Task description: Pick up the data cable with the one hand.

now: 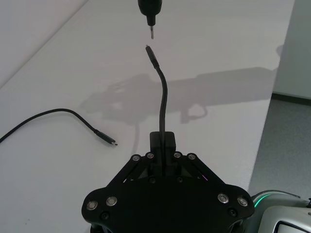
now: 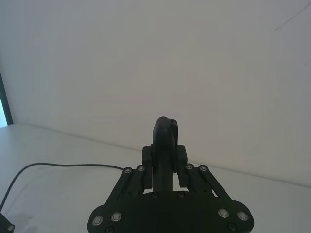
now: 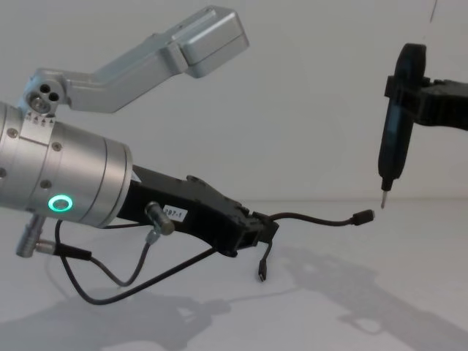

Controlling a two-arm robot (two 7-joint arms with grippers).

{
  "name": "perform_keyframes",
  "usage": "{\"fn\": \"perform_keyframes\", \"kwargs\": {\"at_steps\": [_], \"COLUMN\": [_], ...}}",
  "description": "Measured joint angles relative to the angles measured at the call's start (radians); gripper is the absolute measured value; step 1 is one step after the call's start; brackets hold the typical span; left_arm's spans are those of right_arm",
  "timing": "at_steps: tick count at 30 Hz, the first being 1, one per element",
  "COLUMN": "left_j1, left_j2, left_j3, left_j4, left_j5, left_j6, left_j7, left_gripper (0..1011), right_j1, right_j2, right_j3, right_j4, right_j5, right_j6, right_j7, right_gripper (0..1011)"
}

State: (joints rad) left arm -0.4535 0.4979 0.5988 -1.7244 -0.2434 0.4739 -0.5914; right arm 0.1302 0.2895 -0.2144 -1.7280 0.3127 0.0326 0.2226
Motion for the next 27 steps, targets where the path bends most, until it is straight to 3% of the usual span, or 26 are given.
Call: {"fn": "perform_keyframes", "kwargs": {"at_steps": [12,27], "left_j1": [-0.001,-0.001], "left_j2": [0.001,0.002], "left_j3": [0.0,0.0], "left_j4": [-0.001,-0.001], "left_j5": [-0.001,-0.001], "left_j6": [0.0,0.0], "left_j7": [-0.002,-0.002], "left_gripper": [37,37], "right_j1": [0.015,0.019], "right_j2": [-0.009,-0.024], "right_j3": [-0.014,-0.01], "right_j4": [0.032,0.046], "right_j5": [-0.042,-0.046], "right_j6": [-0.023,-0.019], "right_j7": [0.006,0.019], "right_gripper": [279,279]}}
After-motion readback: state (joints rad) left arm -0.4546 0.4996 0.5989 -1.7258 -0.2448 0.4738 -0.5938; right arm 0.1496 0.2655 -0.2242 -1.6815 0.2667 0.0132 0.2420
